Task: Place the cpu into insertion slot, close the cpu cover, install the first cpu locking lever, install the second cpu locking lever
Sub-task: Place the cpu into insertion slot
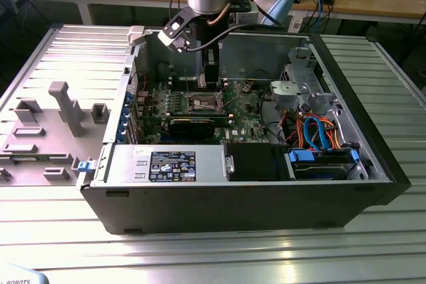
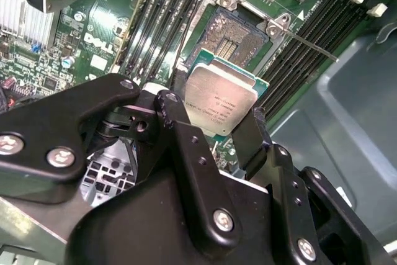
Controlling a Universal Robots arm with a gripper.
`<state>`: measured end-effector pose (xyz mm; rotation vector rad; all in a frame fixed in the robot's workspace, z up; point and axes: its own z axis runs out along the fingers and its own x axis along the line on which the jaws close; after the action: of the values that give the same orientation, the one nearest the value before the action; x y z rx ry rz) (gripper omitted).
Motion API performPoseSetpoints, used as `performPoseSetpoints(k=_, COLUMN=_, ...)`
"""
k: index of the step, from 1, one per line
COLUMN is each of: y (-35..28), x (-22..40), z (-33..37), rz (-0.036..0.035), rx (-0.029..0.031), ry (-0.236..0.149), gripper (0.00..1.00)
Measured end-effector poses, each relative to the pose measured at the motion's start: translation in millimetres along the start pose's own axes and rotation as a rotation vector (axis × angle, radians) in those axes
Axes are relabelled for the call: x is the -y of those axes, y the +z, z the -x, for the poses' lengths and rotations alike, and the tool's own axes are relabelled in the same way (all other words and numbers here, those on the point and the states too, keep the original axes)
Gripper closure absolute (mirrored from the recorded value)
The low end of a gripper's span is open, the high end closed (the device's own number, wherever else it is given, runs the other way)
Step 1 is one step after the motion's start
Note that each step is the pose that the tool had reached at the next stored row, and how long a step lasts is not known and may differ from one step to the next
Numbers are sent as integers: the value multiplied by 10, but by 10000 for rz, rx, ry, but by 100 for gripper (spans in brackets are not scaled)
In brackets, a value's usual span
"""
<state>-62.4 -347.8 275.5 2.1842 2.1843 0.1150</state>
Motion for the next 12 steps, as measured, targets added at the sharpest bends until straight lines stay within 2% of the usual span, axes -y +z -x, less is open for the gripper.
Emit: performPoseSetpoints(k=12, y=20, x=3, z=-1, rz=2, rx=-1, ry=9, gripper=46)
